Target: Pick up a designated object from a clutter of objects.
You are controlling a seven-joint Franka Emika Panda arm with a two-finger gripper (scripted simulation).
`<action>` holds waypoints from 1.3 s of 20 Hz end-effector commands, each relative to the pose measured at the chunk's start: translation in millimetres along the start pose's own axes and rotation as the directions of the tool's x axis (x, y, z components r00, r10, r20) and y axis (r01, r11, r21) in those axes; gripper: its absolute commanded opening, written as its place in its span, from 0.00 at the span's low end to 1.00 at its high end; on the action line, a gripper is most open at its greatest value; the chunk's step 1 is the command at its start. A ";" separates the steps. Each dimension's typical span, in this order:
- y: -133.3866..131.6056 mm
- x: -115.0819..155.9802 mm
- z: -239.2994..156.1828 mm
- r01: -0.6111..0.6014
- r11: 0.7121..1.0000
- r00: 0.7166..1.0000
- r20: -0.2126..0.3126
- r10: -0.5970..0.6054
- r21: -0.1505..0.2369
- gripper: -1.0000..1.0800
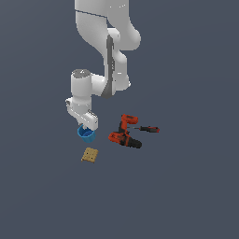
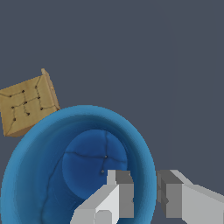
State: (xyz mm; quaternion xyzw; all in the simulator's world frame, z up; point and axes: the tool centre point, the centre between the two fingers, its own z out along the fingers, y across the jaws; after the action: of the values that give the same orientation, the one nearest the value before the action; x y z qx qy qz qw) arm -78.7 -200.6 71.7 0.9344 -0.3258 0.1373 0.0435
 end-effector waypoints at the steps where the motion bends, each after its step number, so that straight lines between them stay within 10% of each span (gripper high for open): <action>1: 0.1 -0.5 0.4 0.000 1.000 1.000 0.001 0.000 0.000 0.00; 26: -27.0 -25.1 -58.8 -0.003 1.000 1.000 0.003 0.003 0.005 0.00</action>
State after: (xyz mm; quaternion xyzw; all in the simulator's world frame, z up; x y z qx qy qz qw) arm -93.4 -158.2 116.0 0.9345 -0.3265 0.1358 0.0410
